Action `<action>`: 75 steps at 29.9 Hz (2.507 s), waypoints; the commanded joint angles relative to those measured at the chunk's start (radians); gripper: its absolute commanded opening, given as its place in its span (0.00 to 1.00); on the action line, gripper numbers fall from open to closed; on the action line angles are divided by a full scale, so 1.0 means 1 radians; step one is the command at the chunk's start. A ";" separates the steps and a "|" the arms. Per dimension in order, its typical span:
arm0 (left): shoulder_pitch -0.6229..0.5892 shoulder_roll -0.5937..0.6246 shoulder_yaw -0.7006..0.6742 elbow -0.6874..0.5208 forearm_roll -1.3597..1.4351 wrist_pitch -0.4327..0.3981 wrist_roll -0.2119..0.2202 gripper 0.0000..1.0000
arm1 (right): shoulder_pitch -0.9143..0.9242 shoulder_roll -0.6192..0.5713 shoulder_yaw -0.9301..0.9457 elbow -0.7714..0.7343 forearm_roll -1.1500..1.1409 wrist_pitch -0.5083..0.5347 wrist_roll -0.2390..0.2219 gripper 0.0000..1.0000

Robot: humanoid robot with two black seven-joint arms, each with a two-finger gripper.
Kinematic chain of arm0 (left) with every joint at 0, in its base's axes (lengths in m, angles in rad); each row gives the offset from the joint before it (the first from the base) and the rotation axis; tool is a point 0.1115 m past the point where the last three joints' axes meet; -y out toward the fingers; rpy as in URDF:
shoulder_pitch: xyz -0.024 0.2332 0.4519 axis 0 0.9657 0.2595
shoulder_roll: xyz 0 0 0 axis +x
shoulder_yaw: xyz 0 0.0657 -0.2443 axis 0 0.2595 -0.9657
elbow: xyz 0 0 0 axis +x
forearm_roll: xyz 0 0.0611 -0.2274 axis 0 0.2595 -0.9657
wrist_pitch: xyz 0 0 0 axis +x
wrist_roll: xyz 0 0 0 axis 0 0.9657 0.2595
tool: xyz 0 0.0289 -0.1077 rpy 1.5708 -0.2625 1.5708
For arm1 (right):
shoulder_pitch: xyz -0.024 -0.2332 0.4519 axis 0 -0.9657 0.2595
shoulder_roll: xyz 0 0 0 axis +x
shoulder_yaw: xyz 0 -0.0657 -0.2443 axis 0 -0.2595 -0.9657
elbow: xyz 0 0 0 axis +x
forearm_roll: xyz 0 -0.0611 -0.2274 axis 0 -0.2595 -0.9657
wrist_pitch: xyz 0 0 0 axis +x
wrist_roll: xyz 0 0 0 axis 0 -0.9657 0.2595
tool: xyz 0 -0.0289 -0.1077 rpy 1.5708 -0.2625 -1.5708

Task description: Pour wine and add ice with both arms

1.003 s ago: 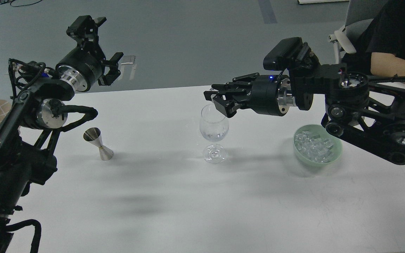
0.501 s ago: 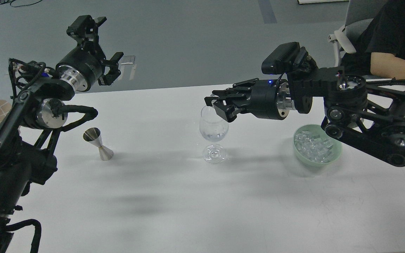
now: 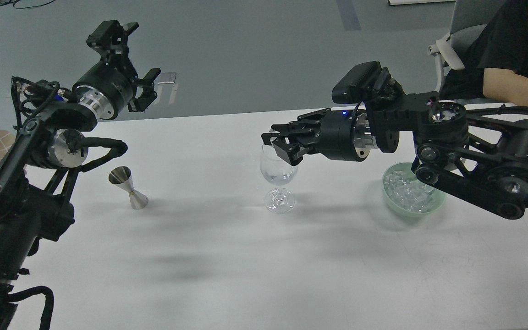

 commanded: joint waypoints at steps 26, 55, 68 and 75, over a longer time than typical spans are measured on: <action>0.000 0.001 -0.015 0.012 -0.018 -0.001 -0.002 0.98 | 0.074 0.046 0.187 -0.250 0.315 -0.052 -0.012 1.00; -0.078 -0.052 0.000 0.179 0.000 0.195 -0.528 0.98 | 0.056 0.439 0.561 -0.879 0.982 -0.267 -0.008 1.00; -0.077 -0.075 0.011 0.260 -0.093 -0.110 -0.460 0.98 | -0.035 0.448 0.685 -0.854 1.196 -0.264 0.018 1.00; -0.075 -0.078 0.031 0.276 -0.132 -0.108 -0.454 0.98 | -0.059 0.442 0.693 -0.823 1.197 -0.235 0.075 1.00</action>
